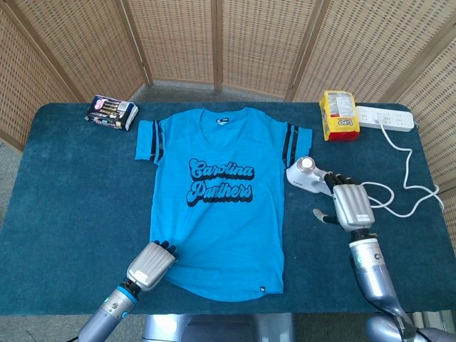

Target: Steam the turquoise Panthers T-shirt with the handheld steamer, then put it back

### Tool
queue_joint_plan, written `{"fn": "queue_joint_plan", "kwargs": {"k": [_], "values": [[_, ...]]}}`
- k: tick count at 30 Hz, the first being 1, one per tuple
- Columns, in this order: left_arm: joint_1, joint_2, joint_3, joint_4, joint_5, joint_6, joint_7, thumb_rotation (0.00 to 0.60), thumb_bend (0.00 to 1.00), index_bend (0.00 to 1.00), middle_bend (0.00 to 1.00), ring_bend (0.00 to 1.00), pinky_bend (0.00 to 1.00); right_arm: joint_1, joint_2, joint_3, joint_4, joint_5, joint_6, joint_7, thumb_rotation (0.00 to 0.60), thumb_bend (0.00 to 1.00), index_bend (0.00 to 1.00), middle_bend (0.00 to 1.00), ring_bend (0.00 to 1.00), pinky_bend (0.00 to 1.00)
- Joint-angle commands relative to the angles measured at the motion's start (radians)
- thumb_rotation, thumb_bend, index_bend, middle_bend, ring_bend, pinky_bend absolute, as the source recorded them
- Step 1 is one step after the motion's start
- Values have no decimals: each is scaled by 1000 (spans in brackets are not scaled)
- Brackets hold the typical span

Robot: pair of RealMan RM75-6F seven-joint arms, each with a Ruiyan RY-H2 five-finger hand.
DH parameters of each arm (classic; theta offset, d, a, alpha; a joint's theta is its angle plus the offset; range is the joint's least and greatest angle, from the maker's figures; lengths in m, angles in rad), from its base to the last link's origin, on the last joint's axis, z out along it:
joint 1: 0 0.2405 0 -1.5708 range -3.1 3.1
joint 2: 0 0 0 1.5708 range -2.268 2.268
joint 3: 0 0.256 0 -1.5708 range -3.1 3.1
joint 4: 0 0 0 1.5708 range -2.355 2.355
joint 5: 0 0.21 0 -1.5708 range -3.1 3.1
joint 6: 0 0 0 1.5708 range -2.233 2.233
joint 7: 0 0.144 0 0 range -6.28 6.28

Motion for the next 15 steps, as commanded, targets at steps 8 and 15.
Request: {"fn": "queue_joint_plan", "kwargs": {"k": [8,15], "values": [[-12,-6,-1,-16,-28,4,25,598,484,659,505,451,585,51,-62,7,86,67,1,-67,591,228,125,255,266,346],[-18,-12,2,-19,-44,7,29,600,484,660,506,451,582,94,-132,10,186,115,0,-118,594,236,118,253,263,345]]}}
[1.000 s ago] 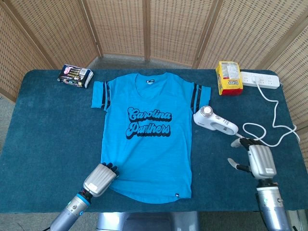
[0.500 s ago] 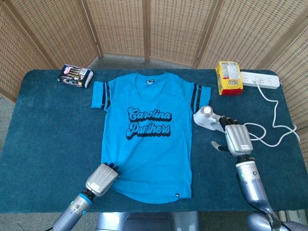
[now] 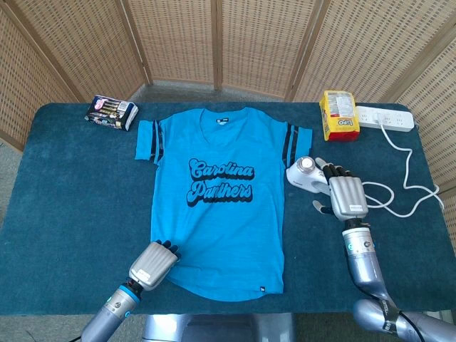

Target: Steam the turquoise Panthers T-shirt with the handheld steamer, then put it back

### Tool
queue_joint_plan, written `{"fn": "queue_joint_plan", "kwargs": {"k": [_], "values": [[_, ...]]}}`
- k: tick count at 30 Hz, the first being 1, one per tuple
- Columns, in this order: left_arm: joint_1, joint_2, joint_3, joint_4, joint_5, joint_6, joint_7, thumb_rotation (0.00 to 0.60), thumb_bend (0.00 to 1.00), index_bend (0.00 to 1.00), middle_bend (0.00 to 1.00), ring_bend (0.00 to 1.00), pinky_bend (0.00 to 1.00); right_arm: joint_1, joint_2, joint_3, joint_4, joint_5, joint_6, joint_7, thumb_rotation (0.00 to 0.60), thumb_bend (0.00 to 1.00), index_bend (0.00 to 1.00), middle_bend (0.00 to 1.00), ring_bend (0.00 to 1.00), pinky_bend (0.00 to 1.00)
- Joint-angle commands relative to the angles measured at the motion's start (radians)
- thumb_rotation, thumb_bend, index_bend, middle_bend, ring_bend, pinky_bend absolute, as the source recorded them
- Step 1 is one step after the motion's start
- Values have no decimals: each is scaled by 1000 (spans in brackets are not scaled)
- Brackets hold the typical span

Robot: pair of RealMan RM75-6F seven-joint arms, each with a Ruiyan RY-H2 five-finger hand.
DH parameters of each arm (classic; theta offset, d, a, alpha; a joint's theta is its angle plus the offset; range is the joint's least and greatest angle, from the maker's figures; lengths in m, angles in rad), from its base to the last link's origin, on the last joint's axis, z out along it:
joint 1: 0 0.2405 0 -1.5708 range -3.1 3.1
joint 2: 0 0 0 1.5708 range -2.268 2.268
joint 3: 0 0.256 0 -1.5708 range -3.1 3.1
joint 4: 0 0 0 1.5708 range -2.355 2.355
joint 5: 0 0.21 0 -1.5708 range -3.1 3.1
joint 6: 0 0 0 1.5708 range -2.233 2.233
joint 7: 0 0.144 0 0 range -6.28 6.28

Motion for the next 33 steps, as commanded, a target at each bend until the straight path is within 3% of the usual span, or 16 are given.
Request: {"fn": "queue_joint_plan", "kwargs": {"k": [1,33], "values": [[-2,-1,2,-3,-4,2,2,600,484,660,505,451,582,26,-40,2,58,22,5,-31,588,236,117,252,260,345],[-18,2,15,-34,-48,40,40,600,484,659,506,451,576,151,-239,-19,424,83,-28,-154,596,237,110,247,241,331]]}}
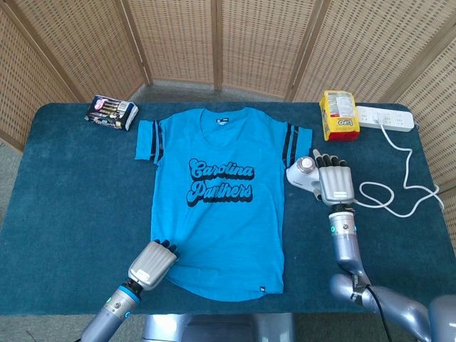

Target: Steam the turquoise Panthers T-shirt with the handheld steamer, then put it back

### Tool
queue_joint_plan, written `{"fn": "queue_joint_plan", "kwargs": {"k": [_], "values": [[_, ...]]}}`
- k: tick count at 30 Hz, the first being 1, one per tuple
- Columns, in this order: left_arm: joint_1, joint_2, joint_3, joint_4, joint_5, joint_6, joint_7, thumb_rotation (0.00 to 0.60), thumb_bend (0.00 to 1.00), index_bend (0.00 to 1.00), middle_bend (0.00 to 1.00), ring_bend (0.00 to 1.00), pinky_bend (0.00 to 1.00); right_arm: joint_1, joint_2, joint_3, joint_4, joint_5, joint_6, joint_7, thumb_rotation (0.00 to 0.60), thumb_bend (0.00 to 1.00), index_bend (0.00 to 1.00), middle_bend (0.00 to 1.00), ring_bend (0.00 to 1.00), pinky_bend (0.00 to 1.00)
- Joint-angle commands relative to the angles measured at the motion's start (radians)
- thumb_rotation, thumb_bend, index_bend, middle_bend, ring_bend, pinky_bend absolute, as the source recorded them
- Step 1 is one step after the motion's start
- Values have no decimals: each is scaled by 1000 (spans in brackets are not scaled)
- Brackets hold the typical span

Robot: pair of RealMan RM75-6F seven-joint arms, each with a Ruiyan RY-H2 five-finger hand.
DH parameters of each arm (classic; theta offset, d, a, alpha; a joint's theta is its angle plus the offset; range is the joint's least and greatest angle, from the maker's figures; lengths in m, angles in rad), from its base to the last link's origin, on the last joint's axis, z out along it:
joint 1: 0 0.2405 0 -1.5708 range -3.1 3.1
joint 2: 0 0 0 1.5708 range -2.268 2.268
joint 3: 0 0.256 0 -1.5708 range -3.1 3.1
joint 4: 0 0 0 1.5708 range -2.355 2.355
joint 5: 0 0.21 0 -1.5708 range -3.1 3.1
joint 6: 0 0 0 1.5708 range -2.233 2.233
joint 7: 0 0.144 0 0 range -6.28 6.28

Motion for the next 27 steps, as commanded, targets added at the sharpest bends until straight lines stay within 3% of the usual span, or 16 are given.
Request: {"fn": "queue_joint_plan", "kwargs": {"k": [1,15,27], "values": [[-2,0,1,0,-1,0,0,599,484,659,505,451,576,6,-12,-3,21,-3,3,-6,597,238,110,248,241,330],[-10,-6,6,0,-13,4,6,599,484,660,505,451,576,19,-42,2,134,4,-11,-10,597,242,116,254,241,325],[-17,-11,8,-5,-31,10,18,600,484,660,505,451,576,34,-79,18,305,24,-51,14,597,247,131,263,245,317]]}}
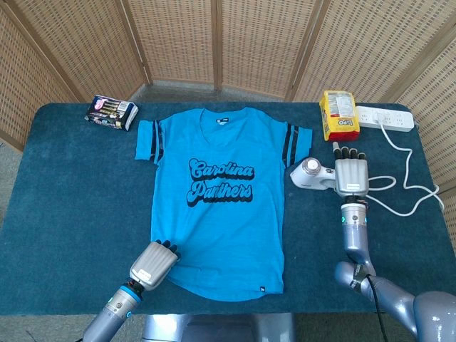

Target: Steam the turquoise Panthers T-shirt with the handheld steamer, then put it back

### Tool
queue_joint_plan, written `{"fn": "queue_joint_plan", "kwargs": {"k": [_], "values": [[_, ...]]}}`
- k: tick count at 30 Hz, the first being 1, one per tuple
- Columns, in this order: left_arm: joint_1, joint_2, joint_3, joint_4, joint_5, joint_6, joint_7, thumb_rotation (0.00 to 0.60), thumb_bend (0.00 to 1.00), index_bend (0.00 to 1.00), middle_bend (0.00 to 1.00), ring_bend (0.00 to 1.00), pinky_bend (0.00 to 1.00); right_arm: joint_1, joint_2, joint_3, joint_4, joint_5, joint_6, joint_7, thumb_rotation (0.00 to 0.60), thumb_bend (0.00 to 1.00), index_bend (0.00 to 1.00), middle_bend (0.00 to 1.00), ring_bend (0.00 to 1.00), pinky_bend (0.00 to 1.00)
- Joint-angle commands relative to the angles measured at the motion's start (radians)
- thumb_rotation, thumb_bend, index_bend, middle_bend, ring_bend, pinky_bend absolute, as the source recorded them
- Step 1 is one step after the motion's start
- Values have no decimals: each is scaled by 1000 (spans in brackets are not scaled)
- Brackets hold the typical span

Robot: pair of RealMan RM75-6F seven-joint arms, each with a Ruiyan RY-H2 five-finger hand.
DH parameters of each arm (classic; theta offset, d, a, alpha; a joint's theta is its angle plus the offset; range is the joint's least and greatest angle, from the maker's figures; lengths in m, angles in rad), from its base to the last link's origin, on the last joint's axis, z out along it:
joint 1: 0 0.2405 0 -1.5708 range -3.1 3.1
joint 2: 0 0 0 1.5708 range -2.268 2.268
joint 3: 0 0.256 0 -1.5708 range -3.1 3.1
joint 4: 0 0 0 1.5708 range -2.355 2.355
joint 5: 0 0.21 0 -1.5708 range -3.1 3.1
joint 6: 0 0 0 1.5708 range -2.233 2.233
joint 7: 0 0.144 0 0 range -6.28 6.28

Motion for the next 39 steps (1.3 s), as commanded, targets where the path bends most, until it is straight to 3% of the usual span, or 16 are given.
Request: {"fn": "queue_joint_plan", "kwargs": {"k": [1,16,26,33,39], "values": [[-1,-2,1,0,-2,0,2,600,484,660,505,451,576,3,-12,6,25,2,-12,21,598,248,137,268,250,318],[-6,2,9,-7,-20,7,4,599,484,659,505,451,576,41,-82,12,173,-7,-82,55,597,293,297,353,330,359],[-12,4,11,-10,-27,4,-7,600,484,659,505,451,577,56,-119,8,262,-28,-109,80,598,326,396,448,453,440],[-14,6,13,-7,-28,7,-15,600,484,660,506,451,576,65,-124,1,283,-47,-136,92,600,328,536,572,583,550],[-16,4,14,-4,-28,9,-19,600,483,659,505,451,576,60,-92,9,225,-60,-145,148,600,320,612,648,649,589]]}}
